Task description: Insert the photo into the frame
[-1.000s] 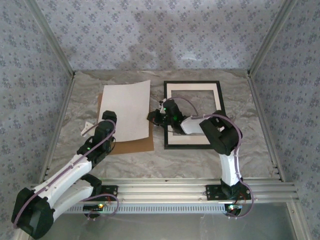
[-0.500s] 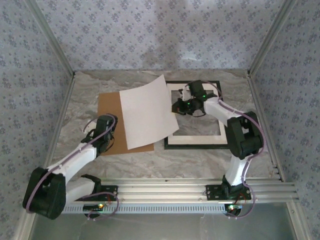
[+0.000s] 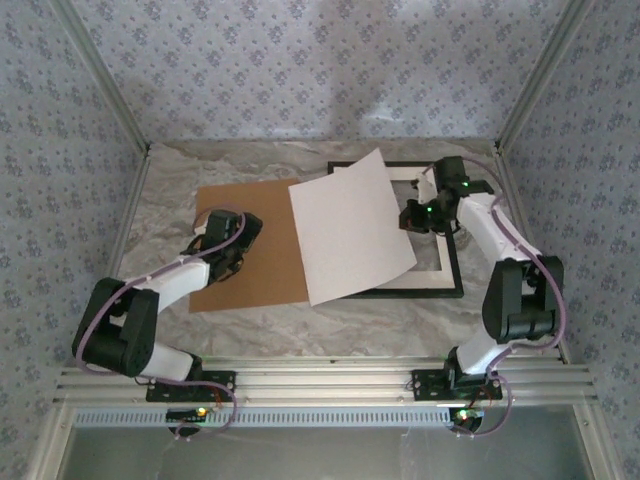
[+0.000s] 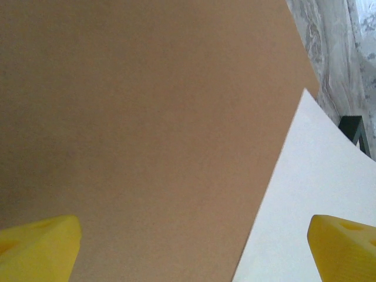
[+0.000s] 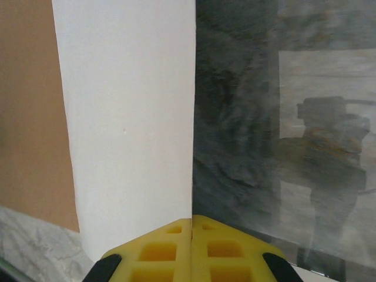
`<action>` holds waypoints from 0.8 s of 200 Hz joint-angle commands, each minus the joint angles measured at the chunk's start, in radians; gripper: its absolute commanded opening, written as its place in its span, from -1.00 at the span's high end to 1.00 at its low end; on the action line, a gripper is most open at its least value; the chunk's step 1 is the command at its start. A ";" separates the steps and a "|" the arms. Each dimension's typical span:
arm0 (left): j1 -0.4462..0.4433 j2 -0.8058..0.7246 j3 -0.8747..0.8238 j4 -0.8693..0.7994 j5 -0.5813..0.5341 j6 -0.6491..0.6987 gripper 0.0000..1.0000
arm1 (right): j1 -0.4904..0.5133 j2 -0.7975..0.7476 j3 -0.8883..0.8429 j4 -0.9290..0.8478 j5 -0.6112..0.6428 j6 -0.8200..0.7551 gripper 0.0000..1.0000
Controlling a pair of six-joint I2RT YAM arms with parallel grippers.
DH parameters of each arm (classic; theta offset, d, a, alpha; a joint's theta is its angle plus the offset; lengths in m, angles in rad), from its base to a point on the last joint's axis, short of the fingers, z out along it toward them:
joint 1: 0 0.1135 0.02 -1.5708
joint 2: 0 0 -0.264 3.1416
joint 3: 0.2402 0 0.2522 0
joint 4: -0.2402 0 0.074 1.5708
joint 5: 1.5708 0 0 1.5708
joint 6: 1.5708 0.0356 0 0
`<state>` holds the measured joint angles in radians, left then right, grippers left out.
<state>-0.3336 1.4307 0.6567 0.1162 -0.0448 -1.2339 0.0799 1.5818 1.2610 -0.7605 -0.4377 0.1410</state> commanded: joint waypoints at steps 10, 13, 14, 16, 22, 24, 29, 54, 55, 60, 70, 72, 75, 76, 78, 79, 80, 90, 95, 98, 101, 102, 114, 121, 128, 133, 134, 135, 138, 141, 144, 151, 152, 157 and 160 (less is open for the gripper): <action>0.005 0.019 0.035 0.041 0.059 0.044 -0.97 | -0.057 -0.088 -0.050 -0.017 0.068 -0.012 1.00; 0.005 0.020 0.035 0.042 0.061 0.045 -0.97 | -0.062 -0.094 -0.053 -0.014 0.071 -0.012 1.00; 0.005 0.021 0.035 0.042 0.062 0.046 -0.97 | -0.062 -0.095 -0.054 -0.013 0.072 -0.012 1.00; 0.005 0.023 0.035 0.041 0.063 0.046 -0.97 | -0.066 -0.098 -0.056 -0.011 0.072 -0.012 1.00; 0.005 0.024 0.036 0.043 0.066 0.047 -0.97 | -0.070 -0.103 -0.059 -0.007 0.073 -0.013 1.00; 0.005 0.024 0.036 0.043 0.066 0.048 -0.97 | -0.073 -0.105 -0.059 -0.004 0.073 -0.014 1.00; 0.005 0.027 0.036 0.043 0.068 0.049 -0.97 | -0.077 -0.106 -0.060 0.000 0.073 -0.018 1.00; 0.005 0.031 0.037 0.039 0.072 0.055 -0.97 | -0.087 -0.085 -0.021 -0.022 0.087 -0.056 1.00; 0.005 0.031 0.037 0.039 0.072 0.055 -0.97 | -0.087 -0.083 -0.017 -0.024 0.088 -0.058 1.00; 0.005 0.031 0.036 0.038 0.072 0.054 -0.97 | -0.091 -0.076 -0.006 -0.034 0.089 -0.069 1.00; 0.005 0.030 0.036 0.036 0.076 0.055 -0.97 | -0.096 -0.056 0.030 -0.061 0.098 -0.089 1.00; 0.005 0.031 0.037 0.036 0.076 0.055 -0.97 | -0.096 -0.053 0.035 -0.065 0.102 -0.091 1.00; 0.005 0.031 0.038 0.036 0.079 0.056 -0.97 | -0.098 -0.048 0.044 -0.069 0.107 -0.094 1.00; 0.005 0.031 0.038 0.036 0.080 0.056 -0.97 | -0.098 -0.047 0.047 -0.072 0.108 -0.095 1.00; 0.005 0.030 0.038 0.036 0.080 0.055 -0.97 | -0.098 -0.044 0.052 -0.075 0.112 -0.097 1.00; 0.005 0.031 0.039 0.036 0.081 0.055 -0.97 | -0.099 -0.042 0.054 -0.075 0.115 -0.098 1.00; 0.005 0.030 0.039 0.036 0.082 0.055 -0.97 | -0.099 -0.041 0.056 -0.078 0.117 -0.099 1.00; 0.005 0.029 0.042 0.035 0.084 0.057 -0.97 | -0.101 -0.029 0.076 -0.091 0.136 -0.103 1.00; 0.005 0.027 0.043 0.035 0.083 0.059 -0.97 | -0.103 -0.026 0.081 -0.096 0.145 -0.104 1.00; 0.005 0.028 0.044 0.034 0.083 0.060 -0.97 | -0.103 -0.024 0.084 -0.100 0.151 -0.104 1.00; 0.005 0.028 0.044 0.034 0.083 0.059 -0.97 | -0.103 -0.022 0.086 -0.103 0.158 -0.104 1.00; 0.005 0.028 0.044 0.033 0.084 0.060 -0.97 | -0.103 -0.022 0.087 -0.104 0.161 -0.104 1.00; 0.005 0.027 0.044 0.036 0.082 0.060 -0.97 | -0.103 -0.021 0.090 -0.110 0.186 -0.104 1.00; 0.005 0.030 0.044 0.037 0.082 0.059 -0.97 | -0.102 -0.020 0.089 -0.112 0.196 -0.103 1.00; 0.005 0.034 0.043 0.036 0.080 0.056 -0.97 | -0.103 -0.020 0.089 -0.116 0.202 -0.099 1.00; 0.005 0.036 0.043 0.036 0.081 0.054 -0.97 | -0.104 -0.019 0.091 -0.119 0.205 -0.100 1.00; 0.005 0.037 0.043 0.037 0.081 0.054 -0.97 | -0.103 -0.018 0.092 -0.120 0.206 -0.100 1.00; 0.005 0.038 0.042 0.037 0.081 0.053 -0.97 | -0.103 -0.017 0.092 -0.120 0.206 -0.099 1.00; 0.005 0.040 0.043 0.037 0.082 0.052 -0.97 | -0.103 -0.016 0.093 -0.124 0.208 -0.099 1.00; 0.005 0.040 0.044 0.038 0.083 0.052 -0.97 | -0.103 -0.016 0.093 -0.127 0.212 -0.100 1.00; 0.005 0.042 0.044 0.038 0.085 0.051 -0.97 | -0.103 -0.017 0.095 -0.128 0.216 -0.099 1.00; 0.005 0.045 0.044 0.040 0.089 0.051 -0.97 | -0.103 -0.016 0.095 -0.133 0.232 -0.099 1.00; 0.005 0.045 0.043 0.040 0.089 0.051 -0.97 | -0.103 -0.016 0.095 -0.134 0.234 -0.098 1.00; 0.005 0.046 0.044 0.040 0.091 0.051 -0.97 | -0.103 -0.016 0.095 -0.136 0.244 -0.098 1.00; 0.005 0.046 0.043 0.042 0.091 0.051 -0.97 | -0.104 -0.017 0.096 -0.139 0.251 -0.098 1.00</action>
<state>-0.3336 1.4620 0.6750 0.1360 0.0303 -1.1934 -0.0154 1.5581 1.3258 -0.8471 -0.2546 0.0586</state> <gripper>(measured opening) 0.984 0.038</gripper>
